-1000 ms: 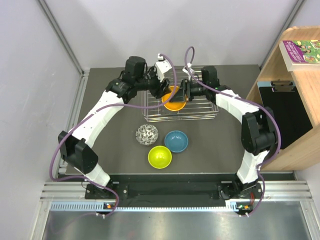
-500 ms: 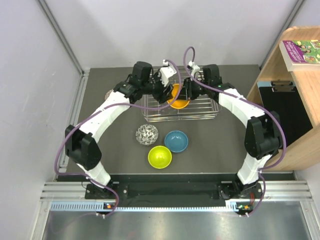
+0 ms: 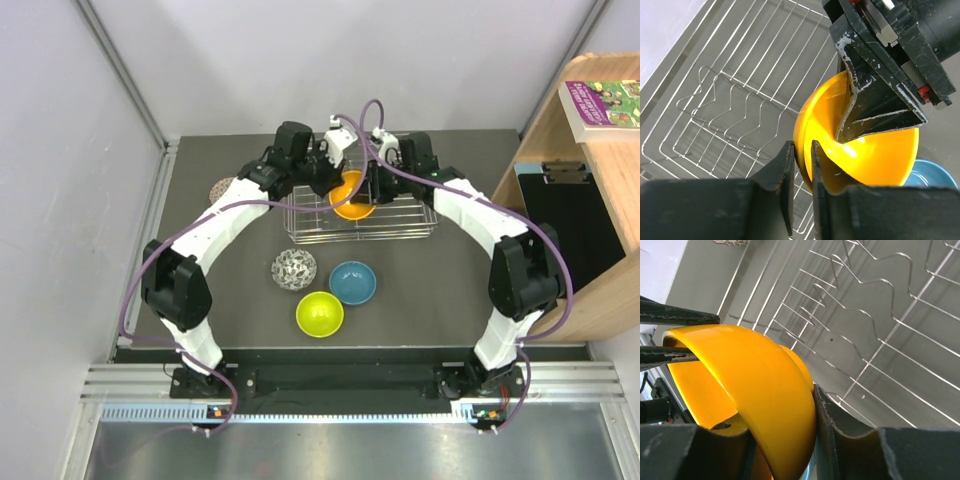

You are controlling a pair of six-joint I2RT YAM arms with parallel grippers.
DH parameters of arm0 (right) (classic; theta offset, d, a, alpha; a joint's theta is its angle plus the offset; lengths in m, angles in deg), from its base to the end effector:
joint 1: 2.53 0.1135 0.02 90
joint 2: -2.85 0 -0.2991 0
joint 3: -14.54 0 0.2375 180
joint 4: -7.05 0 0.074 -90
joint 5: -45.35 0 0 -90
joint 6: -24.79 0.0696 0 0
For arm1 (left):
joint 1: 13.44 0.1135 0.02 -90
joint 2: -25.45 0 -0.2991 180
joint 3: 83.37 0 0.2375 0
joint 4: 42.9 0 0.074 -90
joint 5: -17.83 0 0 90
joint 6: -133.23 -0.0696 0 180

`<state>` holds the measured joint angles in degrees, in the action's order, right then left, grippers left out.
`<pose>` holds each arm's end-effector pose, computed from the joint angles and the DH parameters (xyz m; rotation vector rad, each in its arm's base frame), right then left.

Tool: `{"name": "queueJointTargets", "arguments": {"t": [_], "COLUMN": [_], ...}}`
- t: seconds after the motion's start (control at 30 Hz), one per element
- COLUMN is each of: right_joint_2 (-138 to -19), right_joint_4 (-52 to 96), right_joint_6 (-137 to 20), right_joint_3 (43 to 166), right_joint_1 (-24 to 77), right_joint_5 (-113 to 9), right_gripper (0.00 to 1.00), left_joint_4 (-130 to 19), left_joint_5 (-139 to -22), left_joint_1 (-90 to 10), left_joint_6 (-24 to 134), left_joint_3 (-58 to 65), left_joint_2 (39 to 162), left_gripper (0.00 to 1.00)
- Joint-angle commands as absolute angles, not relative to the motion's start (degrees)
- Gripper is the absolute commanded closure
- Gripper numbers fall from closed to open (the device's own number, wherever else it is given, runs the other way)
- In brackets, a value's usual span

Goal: Load the bowls into the dish rack

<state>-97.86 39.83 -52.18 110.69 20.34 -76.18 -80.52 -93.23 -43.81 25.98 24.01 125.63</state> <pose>0.3713 0.1961 0.3076 -0.5073 2.2195 0.9495 0.3569 -0.2381 0.3673 1.0490 1.8254 -0.5235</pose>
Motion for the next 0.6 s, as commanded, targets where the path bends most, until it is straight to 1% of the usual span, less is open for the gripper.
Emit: {"name": "queueJointTargets", "arguments": {"t": [0.0,0.07,0.13,0.2,0.23,0.3,0.33,0.37,0.43,0.5,0.53,0.57], "right_joint_2": [-91.28,-90.93,-90.58,-90.23,-90.14,-89.79,-89.70,-89.52,-89.35,-89.35,-89.35,-89.35], "right_joint_4": [35.56,35.83,36.18,36.44,36.71,36.97,37.23,37.15,37.41,37.41,37.59,37.67], "right_joint_6": [-53.87,-54.40,-54.58,-55.01,-55.10,-55.02,-54.93,-54.93,-54.84,-54.84,-55.02,-55.10], "right_joint_3": [114.42,114.69,114.86,115.04,115.21,115.39,115.39,115.39,115.56,115.57,115.57,115.48], "right_joint_1": [20.67,20.93,21.11,21.37,21.46,21.63,21.72,21.81,21.99,22.25,22.34,22.43], "right_joint_5": [-82.18,-80.95,-80.51,-79.11,-78.84,-77.61,-76.91,-76.03,-75.24,-74.62,-74.27,-73.92], "right_gripper": [1.00,1.00,1.00,1.00,1.00,1.00,1.00,1.00,1.00,1.00,1.00,1.00], "left_joint_4": [-85.48,-85.92,-86.89,-87.50,-88.03,-88.12,-88.04,-88.12,-87.95,-87.69,-87.51,-87.25], "left_joint_5": [-96.78,-96.26,-95.90,-95.11,-94.67,-92.66,-91.69,-90.90,-88.88,-87.38,-86.94,-86.59], "left_joint_1": [-44.37,-44.90,-45.25,-45.78,-45.95,-46.57,-47.09,-47.27,-47.71,-48.06,-48.15,-48.24], "left_joint_6": [21.97,21.53,21.26,20.91,20.82,20.65,20.73,20.91,21.00,21.00,21.00,21.08], "left_joint_3": [25.13,25.13,25.30,25.57,25.74,25.57,25.66,25.66,25.74,25.74,25.83,25.83], "left_joint_2": [127.57,127.75,128.10,128.63,128.63,129.07,129.16,129.33,129.86,130.30,130.48,130.56], "left_gripper": [0.76,0.75,0.72,0.65,0.54,0.44,0.40,0.40,0.41,0.53,0.60,0.77]}}
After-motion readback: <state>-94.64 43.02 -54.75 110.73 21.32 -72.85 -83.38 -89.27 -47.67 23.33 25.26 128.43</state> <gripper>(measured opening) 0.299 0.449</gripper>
